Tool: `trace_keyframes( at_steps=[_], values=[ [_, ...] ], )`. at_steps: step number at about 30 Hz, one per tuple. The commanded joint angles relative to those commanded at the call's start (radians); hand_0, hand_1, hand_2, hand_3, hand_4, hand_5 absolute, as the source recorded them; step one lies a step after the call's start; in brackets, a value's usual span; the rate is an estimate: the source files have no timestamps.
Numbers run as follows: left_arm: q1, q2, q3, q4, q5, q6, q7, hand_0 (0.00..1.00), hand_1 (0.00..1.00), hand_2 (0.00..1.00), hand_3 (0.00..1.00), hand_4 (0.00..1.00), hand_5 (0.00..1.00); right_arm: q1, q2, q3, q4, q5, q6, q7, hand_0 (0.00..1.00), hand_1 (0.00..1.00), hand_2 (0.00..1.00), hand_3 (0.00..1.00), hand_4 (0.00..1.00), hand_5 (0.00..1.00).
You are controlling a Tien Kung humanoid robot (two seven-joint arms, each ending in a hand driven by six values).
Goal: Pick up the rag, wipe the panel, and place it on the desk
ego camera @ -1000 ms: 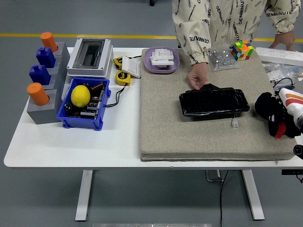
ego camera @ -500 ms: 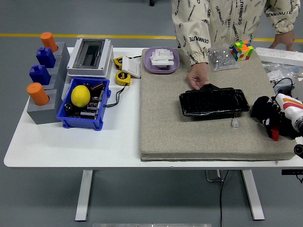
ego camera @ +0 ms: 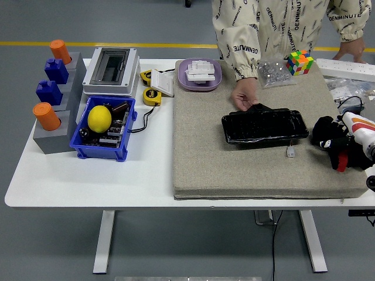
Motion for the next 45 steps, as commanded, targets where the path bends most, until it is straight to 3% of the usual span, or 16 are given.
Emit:
trace_keyframes(
  at_steps=[20, 26, 27, 31, 32, 33, 38, 39, 44, 45],
  values=[
    [-0.002, 0.001, -0.011, 0.000, 0.006, 0.000, 0.000, 0.608, 0.640, 0.655, 0.562, 0.627, 0.441, 0.013, -0.040, 0.080, 0.035, -0.043, 0.032, -0.029, 0.508, 0.566, 0.645, 0.515, 0.998, 0.352],
    [-0.002, 0.000, -0.013, 0.000, 0.008, 0.000, 0.000, 0.609, 0.641, 0.655, 0.562, 0.628, 0.442, -0.004, -0.050, 0.149, 0.061, -0.055, 0.033, -0.036, 0.515, 0.573, 0.648, 0.529, 0.998, 0.356],
    [-0.002, 0.000, -0.013, 0.000, 0.008, 0.000, 0.000, 0.609, 0.640, 0.655, 0.562, 0.627, 0.442, -0.010, -0.051, 0.169, 0.071, -0.058, 0.030, -0.036, 0.546, 0.585, 0.670, 0.597, 0.998, 0.364],
    [-0.001, 0.000, -0.012, 0.001, 0.009, 0.000, 0.000, 0.609, 0.640, 0.655, 0.562, 0.627, 0.442, -0.031, -0.049, 0.236, 0.101, -0.065, 0.012, -0.033, 0.546, 0.585, 0.670, 0.597, 0.998, 0.364],
    [-0.002, 0.000, -0.012, 0.000, 0.010, 0.000, 0.000, 0.609, 0.640, 0.655, 0.562, 0.627, 0.442, -0.039, -0.048, 0.253, 0.109, -0.062, 0.004, -0.028, 0.546, 0.585, 0.670, 0.597, 0.998, 0.364],
    [-0.002, 0.001, -0.012, 0.000, 0.010, 0.000, -0.001, 0.609, 0.640, 0.655, 0.562, 0.627, 0.441, -0.051, -0.046, 0.276, 0.121, -0.054, -0.007, -0.019, 0.611, 0.625, 0.707, 0.668, 0.998, 0.381],
    [-0.002, 0.000, -0.012, 0.000, 0.009, 0.001, -0.001, 0.609, 0.640, 0.655, 0.562, 0.627, 0.441, -0.105, -0.036, 0.362, 0.155, 0.035, -0.038, 0.046, 0.611, 0.625, 0.707, 0.668, 0.998, 0.381],
    [-0.001, -0.001, -0.011, 0.000, 0.009, 0.001, -0.001, 0.609, 0.641, 0.655, 0.562, 0.627, 0.441, -0.115, -0.034, 0.376, 0.159, 0.061, -0.042, 0.061, 0.718, 0.692, 0.786, 0.760, 0.998, 0.474],
    [-0.002, -0.005, -0.008, -0.001, 0.010, 0.000, -0.001, 0.609, 0.641, 0.655, 0.562, 0.627, 0.441, -0.183, -0.017, 0.487, 0.196, 0.264, -0.043, 0.177, 0.718, 0.692, 0.786, 0.760, 0.998, 0.474],
    [-0.002, -0.005, -0.008, -0.001, 0.010, 0.000, -0.001, 0.609, 0.641, 0.655, 0.562, 0.627, 0.441, -0.190, -0.013, 0.505, 0.199, 0.303, -0.038, 0.194, 0.738, 0.713, 0.806, 0.774, 0.998, 0.600]
  ],
)
